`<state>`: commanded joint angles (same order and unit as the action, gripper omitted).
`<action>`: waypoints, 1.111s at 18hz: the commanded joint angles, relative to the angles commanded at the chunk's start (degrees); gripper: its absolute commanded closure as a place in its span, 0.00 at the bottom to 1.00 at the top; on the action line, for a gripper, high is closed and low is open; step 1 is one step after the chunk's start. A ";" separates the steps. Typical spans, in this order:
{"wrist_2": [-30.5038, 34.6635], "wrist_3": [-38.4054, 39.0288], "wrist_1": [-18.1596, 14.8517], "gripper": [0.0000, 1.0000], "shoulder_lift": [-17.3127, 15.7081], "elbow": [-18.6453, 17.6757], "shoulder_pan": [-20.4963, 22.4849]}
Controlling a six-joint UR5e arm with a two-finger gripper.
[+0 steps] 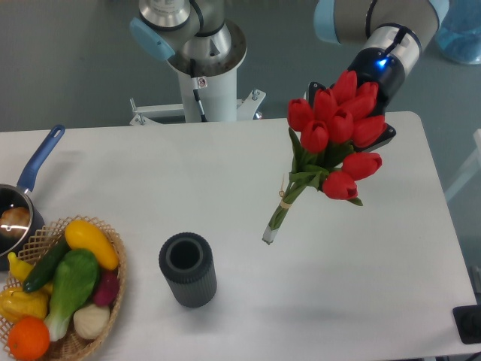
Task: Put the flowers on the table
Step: 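Hold the red tulip bunch by the stems in the gripper, then tilt the tulips blooms-down and lower them toward the table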
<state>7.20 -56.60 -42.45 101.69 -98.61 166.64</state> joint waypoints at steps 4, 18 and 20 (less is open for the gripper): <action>0.35 -0.26 -0.09 0.68 -0.09 -0.17 -0.09; 26.34 0.09 -0.18 0.80 -1.67 -0.09 -3.07; 31.18 0.09 -0.26 0.80 -1.58 -0.17 -4.22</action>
<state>38.38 -56.51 -42.71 100.11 -98.79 162.43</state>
